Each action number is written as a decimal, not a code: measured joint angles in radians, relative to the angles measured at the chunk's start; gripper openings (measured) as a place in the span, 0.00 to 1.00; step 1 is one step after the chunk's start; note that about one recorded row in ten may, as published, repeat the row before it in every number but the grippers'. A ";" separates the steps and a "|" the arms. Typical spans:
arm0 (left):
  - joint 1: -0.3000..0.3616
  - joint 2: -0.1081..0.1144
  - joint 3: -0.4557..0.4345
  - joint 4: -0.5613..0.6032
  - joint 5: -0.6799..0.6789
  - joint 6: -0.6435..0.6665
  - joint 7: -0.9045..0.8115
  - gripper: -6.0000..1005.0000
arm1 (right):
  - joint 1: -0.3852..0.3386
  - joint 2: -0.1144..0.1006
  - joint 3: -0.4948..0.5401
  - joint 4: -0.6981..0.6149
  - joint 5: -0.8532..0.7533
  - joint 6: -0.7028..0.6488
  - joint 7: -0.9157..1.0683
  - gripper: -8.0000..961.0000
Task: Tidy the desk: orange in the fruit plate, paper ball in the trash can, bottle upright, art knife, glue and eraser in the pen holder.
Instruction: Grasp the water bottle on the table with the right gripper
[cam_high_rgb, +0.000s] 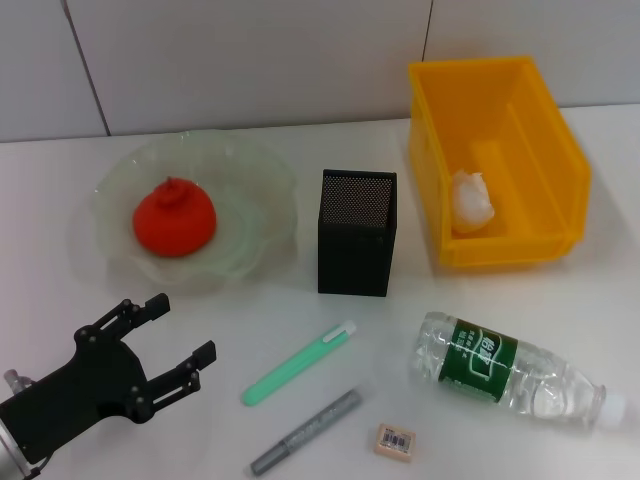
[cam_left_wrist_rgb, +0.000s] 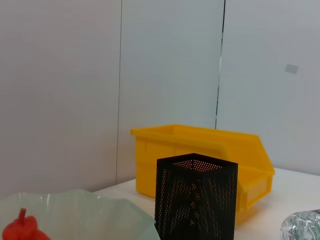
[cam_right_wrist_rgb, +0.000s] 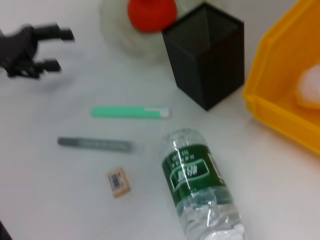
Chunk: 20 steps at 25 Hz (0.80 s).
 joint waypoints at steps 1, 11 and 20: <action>0.000 0.000 0.000 0.000 0.000 0.000 -0.001 0.82 | 0.010 -0.001 -0.025 0.004 -0.021 0.001 0.011 0.72; 0.001 0.001 0.000 0.025 0.000 0.000 -0.028 0.82 | 0.107 0.072 -0.258 -0.014 -0.309 0.061 0.016 0.72; 0.009 0.002 0.000 0.026 0.000 0.000 -0.028 0.82 | 0.099 0.114 -0.386 -0.022 -0.384 0.123 0.047 0.72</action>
